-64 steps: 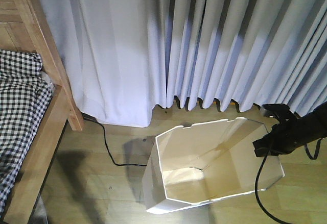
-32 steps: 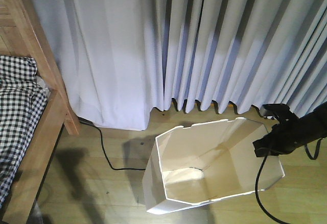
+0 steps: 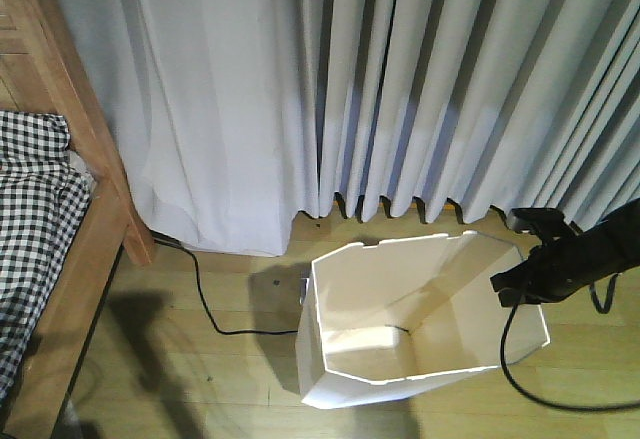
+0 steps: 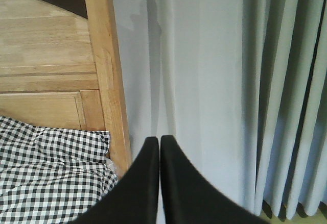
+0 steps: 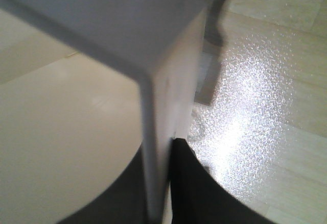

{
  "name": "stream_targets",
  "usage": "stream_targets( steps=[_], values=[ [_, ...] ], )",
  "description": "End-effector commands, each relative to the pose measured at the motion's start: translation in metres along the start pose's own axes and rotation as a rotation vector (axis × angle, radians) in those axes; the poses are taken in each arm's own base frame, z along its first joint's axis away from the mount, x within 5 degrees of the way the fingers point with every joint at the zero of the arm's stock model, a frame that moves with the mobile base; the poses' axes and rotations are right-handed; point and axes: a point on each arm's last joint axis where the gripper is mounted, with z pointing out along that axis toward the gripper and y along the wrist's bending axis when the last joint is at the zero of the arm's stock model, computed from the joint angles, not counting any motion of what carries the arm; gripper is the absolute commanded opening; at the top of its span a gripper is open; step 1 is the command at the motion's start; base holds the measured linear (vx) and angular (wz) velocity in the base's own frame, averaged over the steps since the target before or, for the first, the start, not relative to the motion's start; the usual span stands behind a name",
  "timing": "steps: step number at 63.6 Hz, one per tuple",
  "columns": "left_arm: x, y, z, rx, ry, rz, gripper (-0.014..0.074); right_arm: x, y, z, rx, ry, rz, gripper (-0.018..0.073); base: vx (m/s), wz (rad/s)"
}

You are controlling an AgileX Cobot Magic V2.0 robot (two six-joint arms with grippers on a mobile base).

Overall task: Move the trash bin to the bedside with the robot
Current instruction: 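Lower the bin to the floor near the bed with the right gripper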

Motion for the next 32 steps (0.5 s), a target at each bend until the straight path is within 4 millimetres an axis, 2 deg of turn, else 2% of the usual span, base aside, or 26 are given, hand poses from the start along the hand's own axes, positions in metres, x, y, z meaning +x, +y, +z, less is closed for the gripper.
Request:
stream_targets(
  steps=[1, 13, 32],
  values=[
    [-0.015, -0.001, -0.002, 0.008, -0.102, -0.007, -0.0006, -0.02, 0.005, -0.008, -0.109, -0.051, 0.075, -0.0003, 0.0, 0.0],
    [-0.015, -0.001, -0.002, 0.008, -0.102, -0.007, -0.0006, -0.036, -0.019, 0.031, -0.112, -0.044, 0.102, -0.0003, 0.0, 0.0],
    [-0.015, -0.001, -0.002, 0.008, -0.102, -0.007, -0.0006, -0.041, -0.048, 0.089, -0.113, -0.017, 0.104, 0.0, 0.0, 0.0]
  ],
)
